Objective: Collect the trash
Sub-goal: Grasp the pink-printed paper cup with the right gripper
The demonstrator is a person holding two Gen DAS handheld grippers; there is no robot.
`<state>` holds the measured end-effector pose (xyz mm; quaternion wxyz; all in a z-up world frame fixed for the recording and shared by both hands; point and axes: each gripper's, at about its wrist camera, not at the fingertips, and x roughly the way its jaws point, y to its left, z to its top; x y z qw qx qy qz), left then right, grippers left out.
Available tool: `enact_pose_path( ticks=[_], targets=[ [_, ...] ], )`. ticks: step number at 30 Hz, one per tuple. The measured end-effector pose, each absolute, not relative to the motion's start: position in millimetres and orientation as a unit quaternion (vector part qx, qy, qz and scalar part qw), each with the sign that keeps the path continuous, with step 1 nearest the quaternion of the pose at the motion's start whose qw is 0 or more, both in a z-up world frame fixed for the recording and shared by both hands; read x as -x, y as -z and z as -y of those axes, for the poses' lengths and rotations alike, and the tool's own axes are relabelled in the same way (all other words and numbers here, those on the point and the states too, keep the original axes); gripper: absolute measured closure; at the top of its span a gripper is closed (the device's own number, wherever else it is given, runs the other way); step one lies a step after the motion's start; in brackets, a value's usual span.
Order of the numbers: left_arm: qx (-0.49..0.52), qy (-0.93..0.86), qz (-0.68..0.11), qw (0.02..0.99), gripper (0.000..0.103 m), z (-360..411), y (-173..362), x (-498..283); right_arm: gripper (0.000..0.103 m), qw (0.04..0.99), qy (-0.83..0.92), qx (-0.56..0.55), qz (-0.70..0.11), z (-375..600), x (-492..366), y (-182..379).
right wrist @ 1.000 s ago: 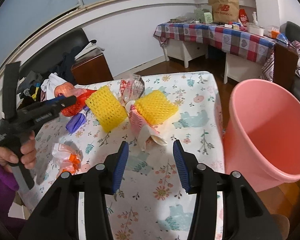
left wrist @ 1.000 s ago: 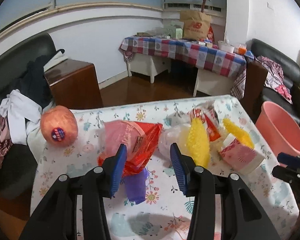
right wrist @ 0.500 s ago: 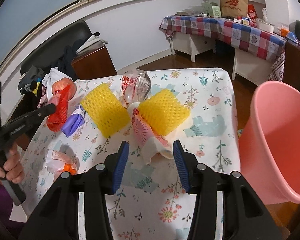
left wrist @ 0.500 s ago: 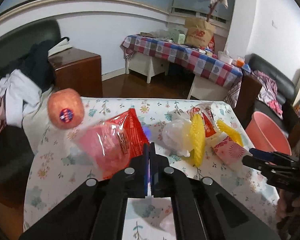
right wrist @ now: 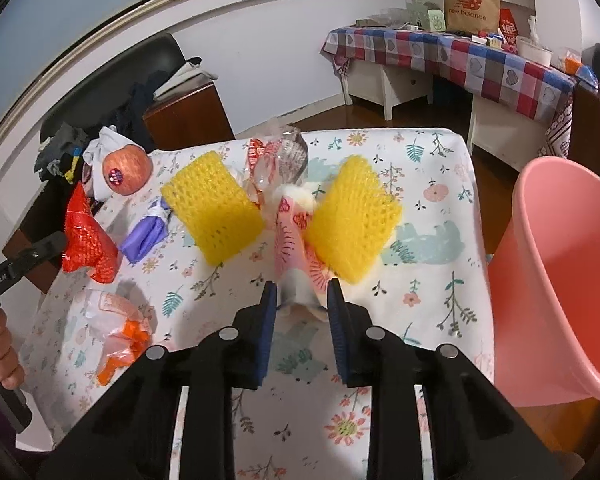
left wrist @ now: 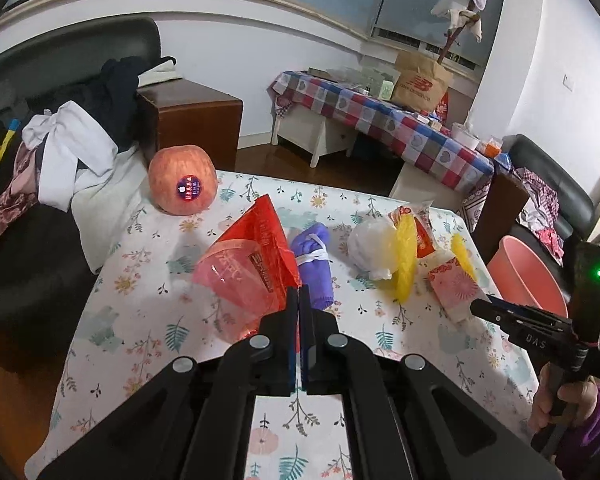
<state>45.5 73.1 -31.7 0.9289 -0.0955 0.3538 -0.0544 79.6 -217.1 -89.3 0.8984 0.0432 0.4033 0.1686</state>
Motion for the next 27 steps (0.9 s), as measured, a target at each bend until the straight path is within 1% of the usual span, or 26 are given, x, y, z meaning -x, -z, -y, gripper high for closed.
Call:
enact_pose_path(
  ticks=[17, 18, 19, 20, 24, 27],
  targets=[
    [0.088, 0.081, -0.323, 0.939, 0.103, -52, 1, -21, 0.079, 0.917, -0.199, -0.057, -0.342, 229, -26, 44],
    [0.087, 0.084, -0.32, 0.94, 0.103, -50, -2, -19, 0.081, 0.918, -0.201, -0.06, -0.335, 231, -23, 40],
    [0.086, 0.087, -0.318, 0.94, 0.103, -48, -4, -18, 0.098, 0.919, -0.2, -0.06, -0.333, 233, -22, 37],
    [0.086, 0.089, -0.318, 0.94, 0.103, -46, -5, -17, 0.1, 0.921, -0.2, -0.062, -0.33, 235, -20, 34],
    [0.078, 0.101, -0.313, 0.941, 0.103, -35, -11, -14, 0.1, 0.919, -0.2, -0.063, -0.335, 240, -18, 33],
    [0.074, 0.108, -0.311, 0.941, 0.103, -28, -12, -11, 0.099, 0.908, -0.199, -0.076, -0.361, 247, -17, 42]
  ],
)
